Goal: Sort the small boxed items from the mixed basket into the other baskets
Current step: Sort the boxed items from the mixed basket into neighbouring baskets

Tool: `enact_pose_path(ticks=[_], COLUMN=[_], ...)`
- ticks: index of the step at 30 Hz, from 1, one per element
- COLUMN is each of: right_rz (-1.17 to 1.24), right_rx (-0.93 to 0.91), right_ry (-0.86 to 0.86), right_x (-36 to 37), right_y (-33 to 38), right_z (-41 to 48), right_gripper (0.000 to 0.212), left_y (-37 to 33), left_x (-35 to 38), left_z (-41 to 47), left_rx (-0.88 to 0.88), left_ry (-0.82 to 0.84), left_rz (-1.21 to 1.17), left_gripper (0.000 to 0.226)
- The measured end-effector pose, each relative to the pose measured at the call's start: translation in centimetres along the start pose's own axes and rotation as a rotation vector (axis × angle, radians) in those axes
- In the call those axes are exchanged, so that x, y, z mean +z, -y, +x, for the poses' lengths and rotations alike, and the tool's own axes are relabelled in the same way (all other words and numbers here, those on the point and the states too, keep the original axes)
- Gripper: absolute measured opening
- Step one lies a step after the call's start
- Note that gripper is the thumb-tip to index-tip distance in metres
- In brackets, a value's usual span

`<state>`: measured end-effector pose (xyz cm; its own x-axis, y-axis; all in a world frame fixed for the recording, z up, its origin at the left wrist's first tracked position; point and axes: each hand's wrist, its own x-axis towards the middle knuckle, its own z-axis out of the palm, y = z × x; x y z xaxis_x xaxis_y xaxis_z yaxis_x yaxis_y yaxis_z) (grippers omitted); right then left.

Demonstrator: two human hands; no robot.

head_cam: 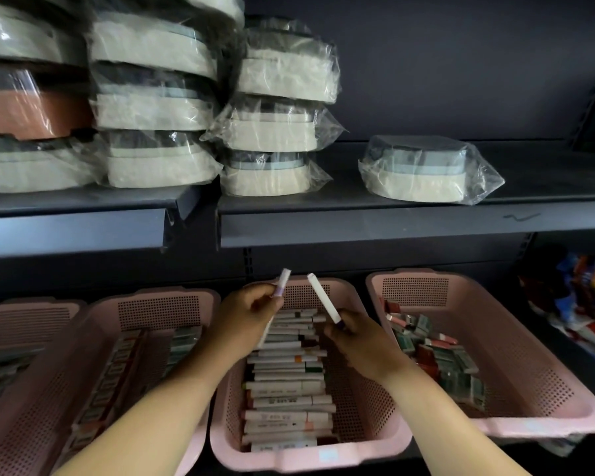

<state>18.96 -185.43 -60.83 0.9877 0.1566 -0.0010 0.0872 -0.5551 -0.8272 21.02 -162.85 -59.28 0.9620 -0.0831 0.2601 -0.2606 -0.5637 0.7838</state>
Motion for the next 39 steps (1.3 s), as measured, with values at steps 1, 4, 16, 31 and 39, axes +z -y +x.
enact_pose_path(ticks=[1,4,16,31,39], right_rz=[-0.012,-0.011,-0.115,-0.301,-0.443], right_rx=[-0.008,-0.04,-0.023,-0.105,-0.131], right_ry=[-0.013,-0.039,-0.026,0.003,-0.051], right_x=[0.0,-0.2,-0.9,0.0,-2.1], right_y=[0.0,0.4,-0.5,0.5,0.4], right_z=[0.0,-0.2,-0.4,2.5,3.5], right_gripper=[0.015,0.019,0.017,0.017,0.018], left_y=[0.2,1.2,3.3,0.7,3.5], left_x=[-0.1,0.3,2.1,1.1,0.6], left_z=[0.0,0.5,3.6,3.3,5.4], left_rx=[0.032,0.129,0.1,-0.081,0.034], left_ry=[0.016,0.115,0.265,0.163,0.14], left_rz=[0.081,0.354,0.566,-0.067,0.272], left_gripper=[0.01,0.018,0.031,0.01,0.011])
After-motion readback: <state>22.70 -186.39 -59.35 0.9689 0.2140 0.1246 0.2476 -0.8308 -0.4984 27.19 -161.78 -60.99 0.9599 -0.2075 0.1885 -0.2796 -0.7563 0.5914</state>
